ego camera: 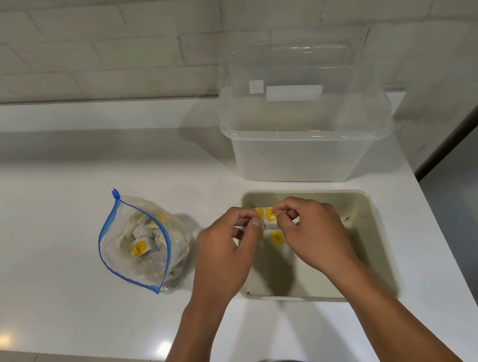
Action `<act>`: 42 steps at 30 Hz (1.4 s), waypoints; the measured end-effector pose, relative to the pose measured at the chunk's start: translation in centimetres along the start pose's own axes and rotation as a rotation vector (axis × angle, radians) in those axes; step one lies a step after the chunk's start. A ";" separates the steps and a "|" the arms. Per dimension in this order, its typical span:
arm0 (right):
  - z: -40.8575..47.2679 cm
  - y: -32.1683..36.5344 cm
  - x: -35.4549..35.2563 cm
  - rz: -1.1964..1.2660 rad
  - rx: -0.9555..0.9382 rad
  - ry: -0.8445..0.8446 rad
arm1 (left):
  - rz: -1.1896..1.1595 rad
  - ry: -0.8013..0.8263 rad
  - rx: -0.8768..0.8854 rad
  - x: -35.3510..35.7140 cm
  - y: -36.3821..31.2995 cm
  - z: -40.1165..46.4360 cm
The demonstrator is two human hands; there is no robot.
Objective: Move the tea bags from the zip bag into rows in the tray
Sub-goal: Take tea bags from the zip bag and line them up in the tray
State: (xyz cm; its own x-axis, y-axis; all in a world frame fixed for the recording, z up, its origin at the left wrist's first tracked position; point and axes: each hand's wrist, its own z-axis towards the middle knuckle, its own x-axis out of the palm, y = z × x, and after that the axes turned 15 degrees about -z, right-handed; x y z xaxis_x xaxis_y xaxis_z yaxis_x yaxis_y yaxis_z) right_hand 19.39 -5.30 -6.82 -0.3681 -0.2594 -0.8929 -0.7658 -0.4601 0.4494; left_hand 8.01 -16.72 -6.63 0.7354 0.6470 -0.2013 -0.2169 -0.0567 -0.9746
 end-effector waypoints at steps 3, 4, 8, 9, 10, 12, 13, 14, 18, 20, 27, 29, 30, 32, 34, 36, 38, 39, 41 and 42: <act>-0.8 2.4 -0.5 0.020 -0.063 -0.006 | 0.024 -0.023 0.018 -1.6 -0.4 -0.3; -1.1 3.3 -0.7 0.025 -0.082 -0.008 | 0.031 -0.035 0.019 -2.2 -0.5 -0.4; -2.3 7.4 -1.0 0.073 -0.160 0.016 | 0.046 -0.098 0.020 -5.3 -0.8 -1.0; -2.7 8.5 -1.0 0.090 -0.185 0.022 | 0.044 -0.110 0.019 -6.3 -0.8 -1.2; -3.1 9.6 -0.8 0.113 -0.206 0.031 | 0.042 -0.120 0.016 -7.4 -0.9 -1.4; -3.8 11.8 -0.3 0.166 -0.234 0.055 | 0.031 -0.140 -0.001 -9.5 -0.9 -1.8; -4.1 12.8 0.2 0.184 -0.243 0.068 | 0.030 -0.148 -0.010 -10.6 -0.9 -2.0; -4.3 13.8 0.7 0.194 -0.250 0.081 | 0.043 -0.154 -0.015 -11.7 -0.8 -2.2; -4.7 17.4 3.1 0.216 -0.259 0.145 | 0.140 -0.198 -0.034 -15.7 0.2 -2.2; -4.5 18.7 4.5 0.182 -0.287 0.154 | 0.199 -0.192 -0.086 -17.0 1.1 -2.0; -2.0 21.9 10.0 -0.263 -0.408 0.400 | 0.467 -0.237 -0.086 -20.0 3.4 -1.6; -1.4 22.2 11.6 -0.337 -0.376 0.393 | 0.526 -0.243 -0.091 -20.3 3.8 -1.4; -1.0 22.3 12.3 -0.366 -0.358 0.384 | 0.544 -0.225 -0.100 -20.5 4.0 -1.2; -0.3 22.4 13.6 -0.413 -0.325 0.354 | 0.569 -0.154 -0.133 -20.6 4.4 -0.9; 0.1 22.5 14.2 -0.426 -0.277 0.313 | 0.550 -0.082 -0.171 -20.7 4.8 -0.7; 0.4 22.6 14.7 -0.415 -0.265 0.310 | 0.507 -0.059 -0.189 -20.8 5.0 -0.6; 0.5 22.4 14.8 -0.359 -0.271 0.322 | 0.488 -0.073 -0.183 -21.0 5.2 -0.5; 0.5 22.3 14.8 -0.338 -0.277 0.329 | 0.484 -0.087 -0.174 -21.1 5.1 -0.4; 0.7 22.1 15.0 -0.359 -0.262 0.343 | 0.470 -0.104 -0.161 -21.5 4.9 -0.2; 0.7 22.1 15.1 -0.368 -0.231 0.356 | 0.464 -0.100 -0.156 -21.7 4.7 -0.1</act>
State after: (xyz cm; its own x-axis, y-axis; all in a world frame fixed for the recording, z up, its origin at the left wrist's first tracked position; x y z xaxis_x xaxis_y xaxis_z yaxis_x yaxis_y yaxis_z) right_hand -3.47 -18.77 -10.43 0.1324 -0.2988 -0.9451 -0.6598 -0.7381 0.1409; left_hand -8.88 -31.10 -6.85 0.5177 0.5959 -0.6139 -0.4022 -0.4637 -0.7894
